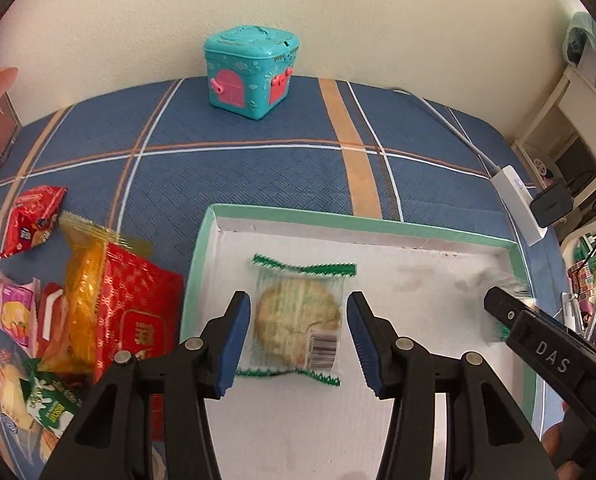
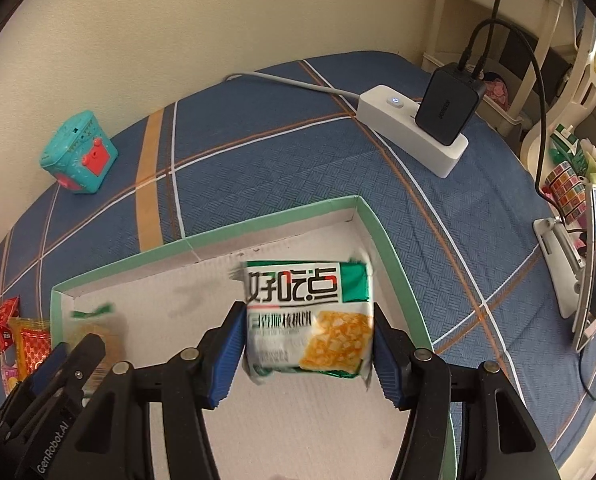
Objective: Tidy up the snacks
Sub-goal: 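Open the left tool over the tray while the right tool releases the biscuit pack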
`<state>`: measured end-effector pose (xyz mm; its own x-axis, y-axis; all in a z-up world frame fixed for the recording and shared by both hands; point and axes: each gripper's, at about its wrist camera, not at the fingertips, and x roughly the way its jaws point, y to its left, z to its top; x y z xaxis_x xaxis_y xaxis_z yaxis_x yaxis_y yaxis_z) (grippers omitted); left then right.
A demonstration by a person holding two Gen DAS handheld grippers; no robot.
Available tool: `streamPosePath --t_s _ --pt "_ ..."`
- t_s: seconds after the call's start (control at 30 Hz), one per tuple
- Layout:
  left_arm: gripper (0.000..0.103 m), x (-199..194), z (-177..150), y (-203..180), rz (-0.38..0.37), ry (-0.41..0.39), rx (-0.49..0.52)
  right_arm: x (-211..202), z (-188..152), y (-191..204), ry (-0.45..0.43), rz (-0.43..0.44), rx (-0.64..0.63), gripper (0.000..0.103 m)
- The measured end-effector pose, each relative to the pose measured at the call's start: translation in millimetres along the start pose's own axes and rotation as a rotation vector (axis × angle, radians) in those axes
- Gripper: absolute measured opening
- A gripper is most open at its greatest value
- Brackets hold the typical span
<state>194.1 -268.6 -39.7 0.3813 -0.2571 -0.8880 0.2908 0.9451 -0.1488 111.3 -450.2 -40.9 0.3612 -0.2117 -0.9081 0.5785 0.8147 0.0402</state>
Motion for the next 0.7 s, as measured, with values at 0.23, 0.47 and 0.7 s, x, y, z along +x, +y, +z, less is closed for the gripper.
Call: streamPosePath --t_s 0.23,0.47,0.7 --pt "0.058 -14.8 0.5 2.0 0.006 0.014 -0.015 -11.5 1.5 1.8 -0.012 0.002 -0.009 0.063" --pt "0.062 -32.4 -3.9 18.5 0.06 0.031 -0.06 -23.6 -5.1 4.2 0.002 -0.005 -0.026 0.063" --pt "0.089 -42.8 -12.6 36.4 0.101 0.022 -0.104 -32.1 -15.1 11.5 -0.002 0.001 -0.065 0.09"
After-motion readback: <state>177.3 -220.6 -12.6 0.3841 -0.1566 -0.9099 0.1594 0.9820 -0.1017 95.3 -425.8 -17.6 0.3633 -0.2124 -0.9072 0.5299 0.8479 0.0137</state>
